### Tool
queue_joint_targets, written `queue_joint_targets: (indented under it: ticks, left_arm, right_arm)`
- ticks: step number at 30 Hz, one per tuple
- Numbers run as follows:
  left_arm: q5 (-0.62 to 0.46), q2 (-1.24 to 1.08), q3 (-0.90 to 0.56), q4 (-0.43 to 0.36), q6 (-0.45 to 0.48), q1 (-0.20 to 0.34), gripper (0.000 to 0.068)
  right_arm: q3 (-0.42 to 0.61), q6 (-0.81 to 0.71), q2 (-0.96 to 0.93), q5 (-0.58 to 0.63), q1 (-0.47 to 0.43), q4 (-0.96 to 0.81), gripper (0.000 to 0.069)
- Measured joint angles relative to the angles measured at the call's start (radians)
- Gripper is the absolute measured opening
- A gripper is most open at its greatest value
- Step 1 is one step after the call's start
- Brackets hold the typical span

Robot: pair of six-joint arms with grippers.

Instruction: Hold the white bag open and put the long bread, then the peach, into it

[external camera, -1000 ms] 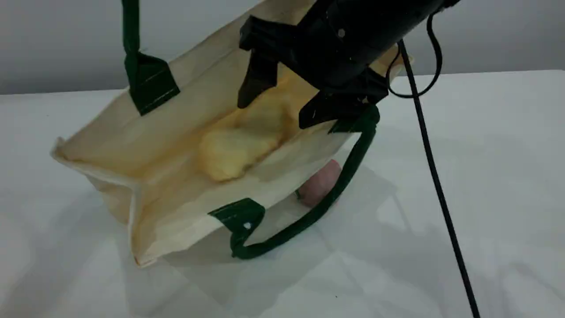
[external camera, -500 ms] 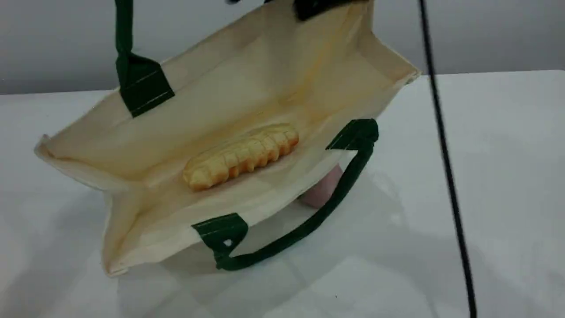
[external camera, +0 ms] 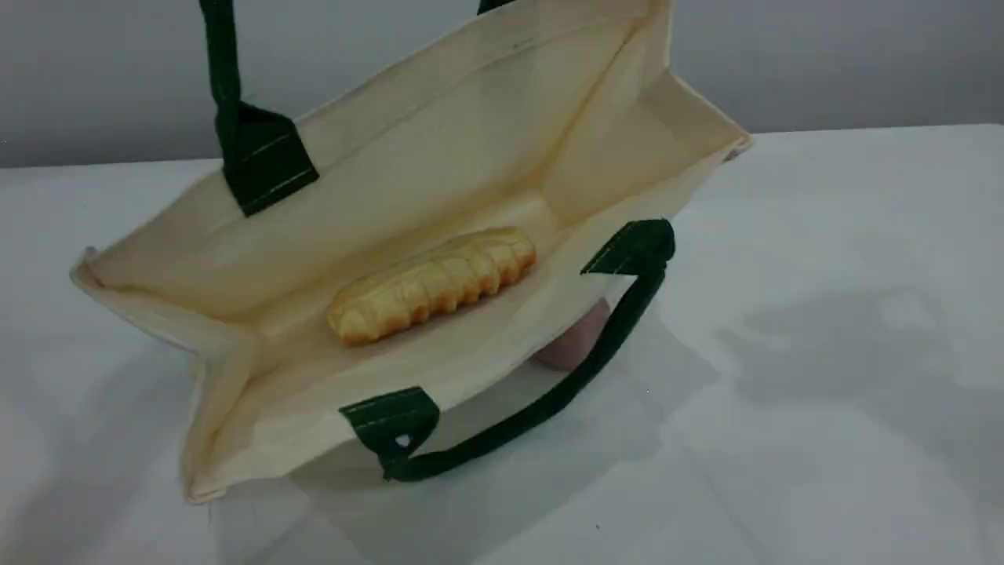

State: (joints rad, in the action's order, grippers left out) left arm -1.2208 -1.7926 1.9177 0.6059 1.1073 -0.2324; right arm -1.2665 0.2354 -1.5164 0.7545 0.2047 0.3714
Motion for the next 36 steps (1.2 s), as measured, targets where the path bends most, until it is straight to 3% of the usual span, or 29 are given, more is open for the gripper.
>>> queue_joint_targets:
  ticks: [7,21,36]
  left_arm:
    - [-0.002,0.001,0.0,-0.008,-0.04,0.013,0.0088]
    - [-0.001,0.049,0.0,-0.004,-0.055,0.208,0.0088]
    - [-0.001,0.051,0.0,-0.05,-0.102,0.213,0.0088]
  right_arm:
    - [0.001,0.001,-0.004,-0.003,-0.06,-0.068,0.0587]
    - [0.003,0.001,-0.121,-0.028,-0.059,-0.106,0.0587]
    - [0.003,0.003,-0.405,-0.074,0.02,-0.03,0.0587]
